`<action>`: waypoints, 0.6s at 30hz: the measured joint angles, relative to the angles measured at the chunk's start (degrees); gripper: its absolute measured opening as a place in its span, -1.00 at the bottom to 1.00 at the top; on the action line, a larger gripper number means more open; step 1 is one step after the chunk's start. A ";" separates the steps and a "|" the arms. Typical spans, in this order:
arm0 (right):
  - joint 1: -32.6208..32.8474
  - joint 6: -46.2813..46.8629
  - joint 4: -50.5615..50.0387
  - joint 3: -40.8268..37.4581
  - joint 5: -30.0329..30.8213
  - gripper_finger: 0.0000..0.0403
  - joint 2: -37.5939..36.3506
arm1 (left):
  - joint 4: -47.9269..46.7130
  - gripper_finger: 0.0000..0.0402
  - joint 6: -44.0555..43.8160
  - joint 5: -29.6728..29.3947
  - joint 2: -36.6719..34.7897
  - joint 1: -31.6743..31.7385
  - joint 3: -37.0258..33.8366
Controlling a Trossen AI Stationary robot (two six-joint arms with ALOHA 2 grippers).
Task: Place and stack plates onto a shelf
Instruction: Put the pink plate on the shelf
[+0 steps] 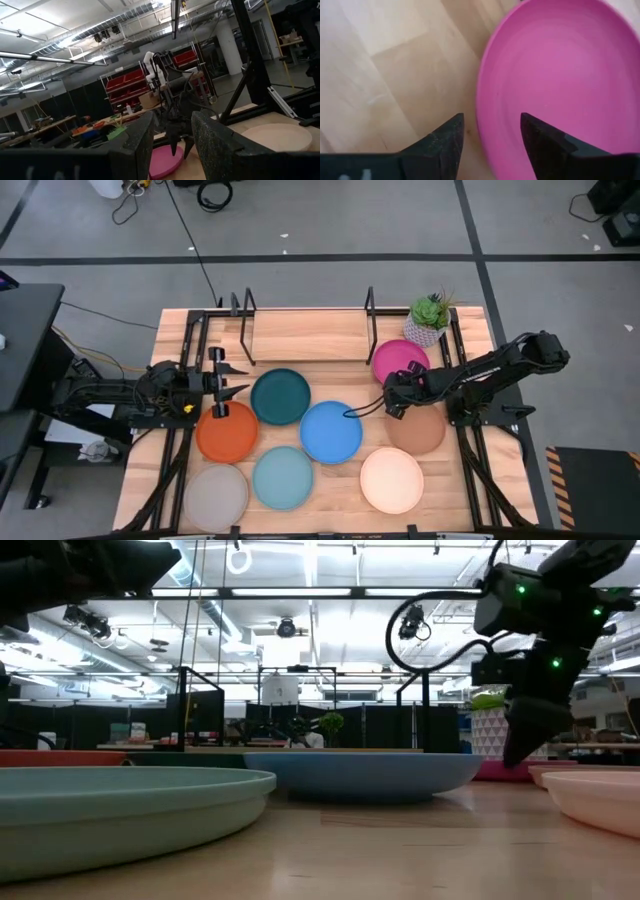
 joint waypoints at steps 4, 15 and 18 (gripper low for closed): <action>-0.50 -0.03 0.77 -1.61 -0.55 -0.18 0.02 | -0.25 -0.30 -0.02 0.00 0.00 0.00 0.00; -2.15 0.33 0.59 -1.64 -4.26 -0.75 0.00 | -0.49 -0.30 -0.04 0.00 0.00 0.00 0.00; -2.75 -0.09 0.60 -1.06 -5.59 -0.90 -0.07 | -0.75 -0.30 -0.05 0.00 0.00 0.01 0.00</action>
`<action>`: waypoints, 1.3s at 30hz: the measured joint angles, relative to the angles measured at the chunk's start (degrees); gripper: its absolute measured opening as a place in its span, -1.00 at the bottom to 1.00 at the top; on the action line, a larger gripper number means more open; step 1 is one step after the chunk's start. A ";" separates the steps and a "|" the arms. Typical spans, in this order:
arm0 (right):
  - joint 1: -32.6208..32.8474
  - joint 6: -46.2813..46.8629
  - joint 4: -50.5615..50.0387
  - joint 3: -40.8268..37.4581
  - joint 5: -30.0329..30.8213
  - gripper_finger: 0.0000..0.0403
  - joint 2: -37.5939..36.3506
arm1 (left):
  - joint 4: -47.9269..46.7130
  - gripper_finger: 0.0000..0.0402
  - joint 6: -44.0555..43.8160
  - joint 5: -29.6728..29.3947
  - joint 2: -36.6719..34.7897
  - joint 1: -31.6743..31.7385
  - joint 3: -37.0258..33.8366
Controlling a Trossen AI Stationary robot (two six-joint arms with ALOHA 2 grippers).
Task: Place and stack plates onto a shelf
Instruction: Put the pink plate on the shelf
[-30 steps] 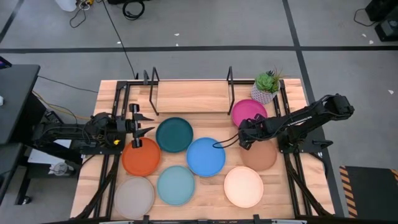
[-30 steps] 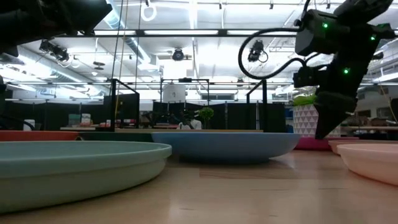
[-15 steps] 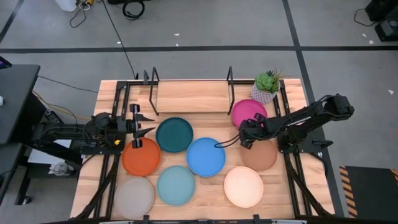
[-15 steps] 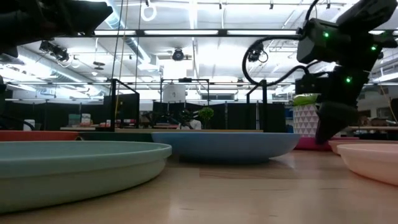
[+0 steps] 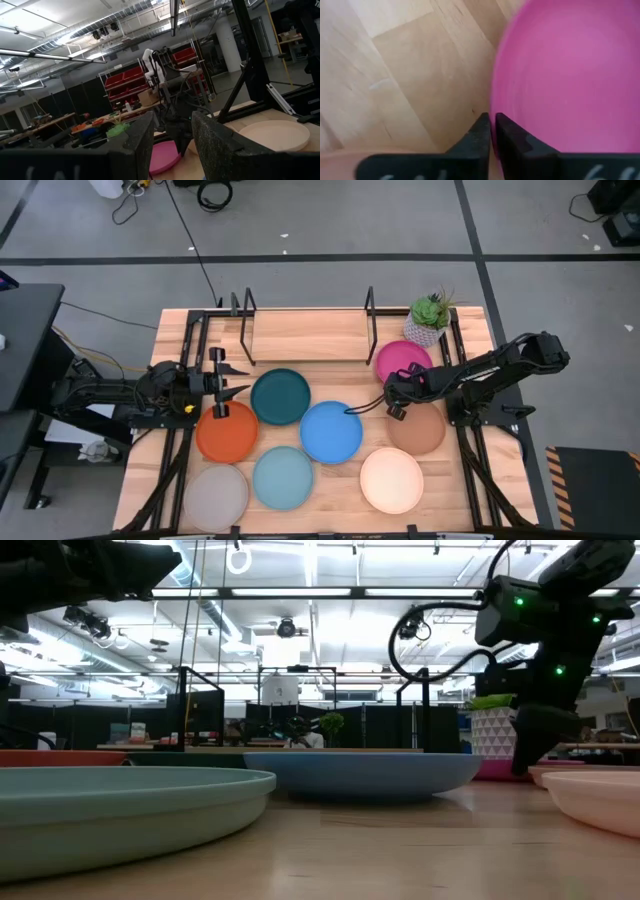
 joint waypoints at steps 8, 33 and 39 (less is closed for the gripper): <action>-0.13 3.56 -10.61 7.59 -1.72 -0.92 0.07 | 0.00 -0.30 -1.08 0.02 -0.02 -0.01 0.00; 5.90 -37.50 11.62 20.16 -14.62 -0.92 0.13 | -2.36 -0.30 -4.25 0.00 0.00 -0.01 0.00; -2.22 -43.15 15.89 21.02 -21.82 -0.92 2.89 | -2.24 -0.30 -5.57 0.00 -0.02 0.00 0.00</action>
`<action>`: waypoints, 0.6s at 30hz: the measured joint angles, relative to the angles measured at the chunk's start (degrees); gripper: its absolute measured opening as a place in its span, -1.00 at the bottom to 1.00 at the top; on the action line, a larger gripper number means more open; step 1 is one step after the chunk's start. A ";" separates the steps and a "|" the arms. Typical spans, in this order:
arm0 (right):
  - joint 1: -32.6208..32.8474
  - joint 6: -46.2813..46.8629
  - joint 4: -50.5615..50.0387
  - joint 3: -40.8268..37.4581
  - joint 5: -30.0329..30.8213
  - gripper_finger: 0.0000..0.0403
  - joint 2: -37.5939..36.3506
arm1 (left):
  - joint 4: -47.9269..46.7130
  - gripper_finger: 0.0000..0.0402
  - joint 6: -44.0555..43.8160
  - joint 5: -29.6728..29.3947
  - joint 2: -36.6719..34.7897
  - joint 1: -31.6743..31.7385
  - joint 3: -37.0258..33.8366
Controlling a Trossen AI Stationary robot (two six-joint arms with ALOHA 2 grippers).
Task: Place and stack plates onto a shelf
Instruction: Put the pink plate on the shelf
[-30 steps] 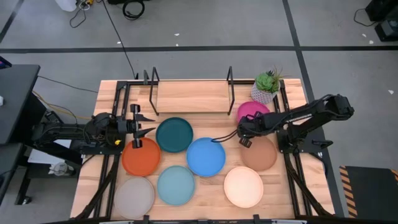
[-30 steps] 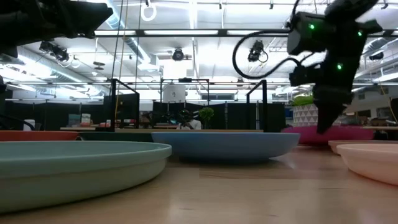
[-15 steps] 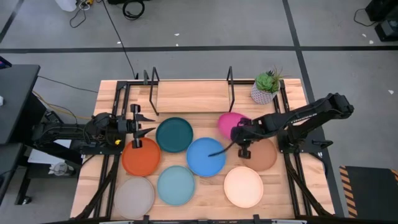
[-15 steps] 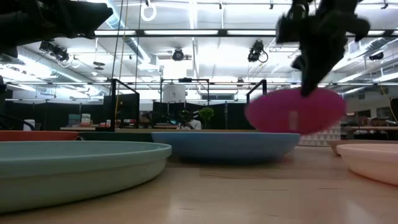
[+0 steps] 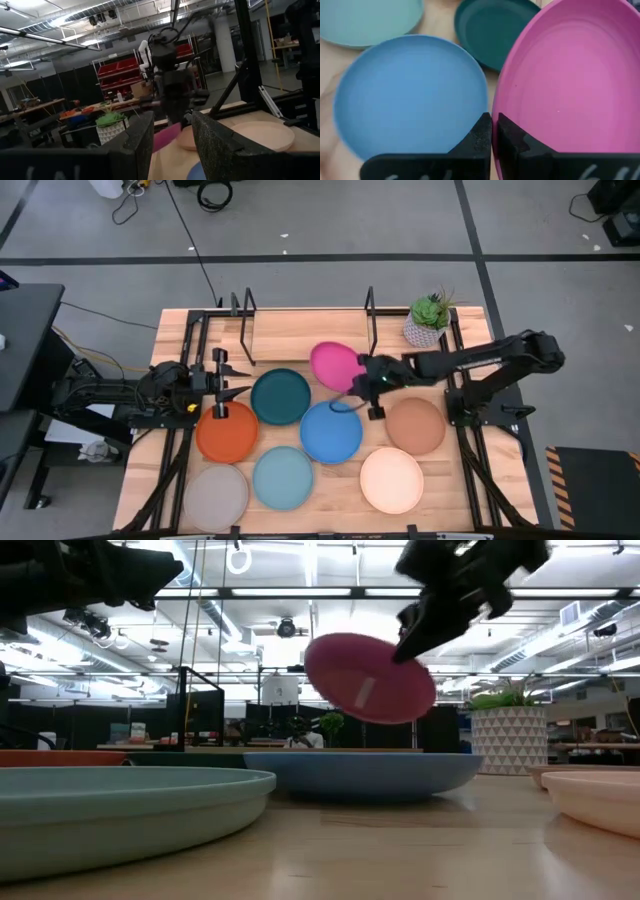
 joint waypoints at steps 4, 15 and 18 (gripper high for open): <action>-3.57 -4.57 -4.05 5.17 0.76 -0.92 6.50 | -0.02 -0.30 0.02 0.00 0.00 0.01 0.00; -10.25 -10.78 -14.89 20.48 12.05 -0.91 22.39 | -1.91 -0.30 0.02 0.00 0.02 -0.01 0.00; -12.18 -10.54 -16.16 21.63 14.48 -0.91 24.93 | -2.65 -0.30 0.00 -0.02 0.00 0.01 0.00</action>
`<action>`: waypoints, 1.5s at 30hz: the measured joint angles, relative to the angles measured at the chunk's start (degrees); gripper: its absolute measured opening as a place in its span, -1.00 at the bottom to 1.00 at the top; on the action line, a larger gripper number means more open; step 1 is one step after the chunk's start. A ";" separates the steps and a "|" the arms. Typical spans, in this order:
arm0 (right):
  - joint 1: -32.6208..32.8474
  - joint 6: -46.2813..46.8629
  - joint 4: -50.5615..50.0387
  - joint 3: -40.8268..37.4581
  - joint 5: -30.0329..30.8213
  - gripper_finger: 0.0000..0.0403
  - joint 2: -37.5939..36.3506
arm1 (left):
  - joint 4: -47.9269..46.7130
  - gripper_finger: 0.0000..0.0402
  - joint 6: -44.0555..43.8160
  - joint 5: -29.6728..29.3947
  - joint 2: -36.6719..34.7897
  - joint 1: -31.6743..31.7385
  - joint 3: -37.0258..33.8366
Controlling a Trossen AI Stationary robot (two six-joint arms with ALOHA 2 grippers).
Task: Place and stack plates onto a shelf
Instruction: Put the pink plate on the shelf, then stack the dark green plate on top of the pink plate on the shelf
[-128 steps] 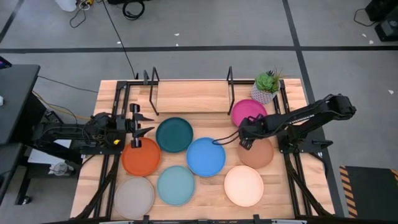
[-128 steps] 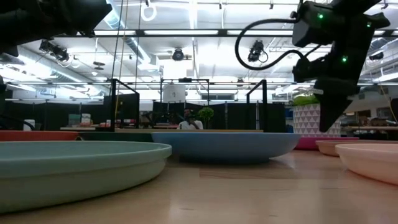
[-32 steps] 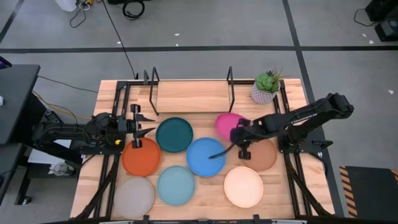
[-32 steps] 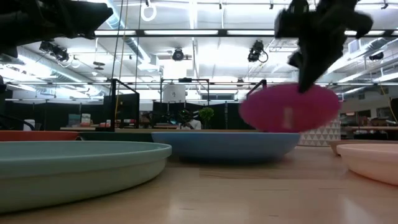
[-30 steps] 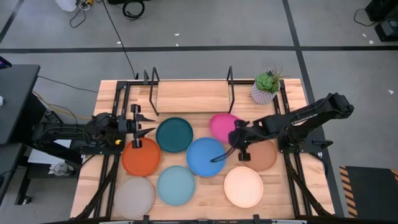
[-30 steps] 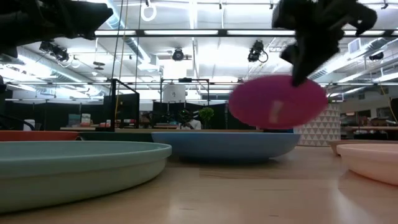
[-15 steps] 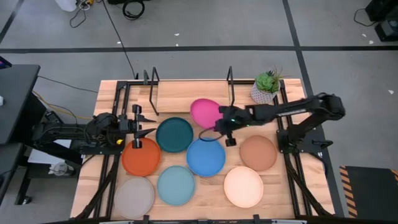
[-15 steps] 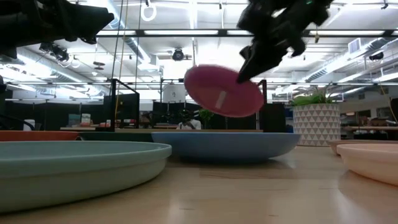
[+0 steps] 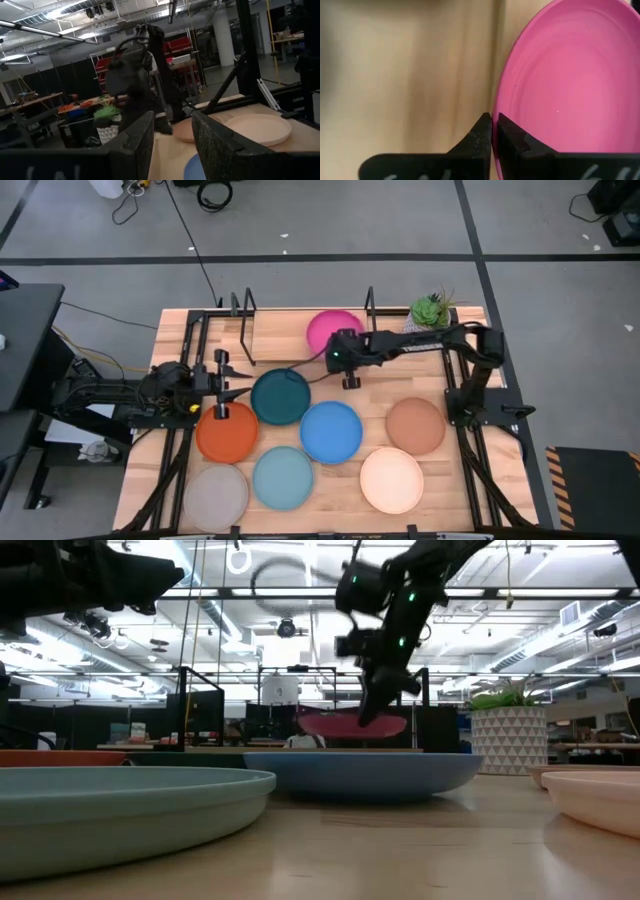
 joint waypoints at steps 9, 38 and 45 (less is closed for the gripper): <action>-4.44 3.67 0.91 0.11 -1.58 -0.87 1.31 | -0.46 -0.30 0.00 0.00 0.00 -0.02 0.00; 6.56 17.82 3.25 -6.49 -4.97 -0.56 -10.34 | -6.48 -0.30 -12.27 -3.17 1.83 -0.06 2.29; 12.19 24.12 7.10 -12.06 -1.19 -0.56 -12.04 | -11.38 -0.30 -14.80 -5.69 8.72 -0.07 5.30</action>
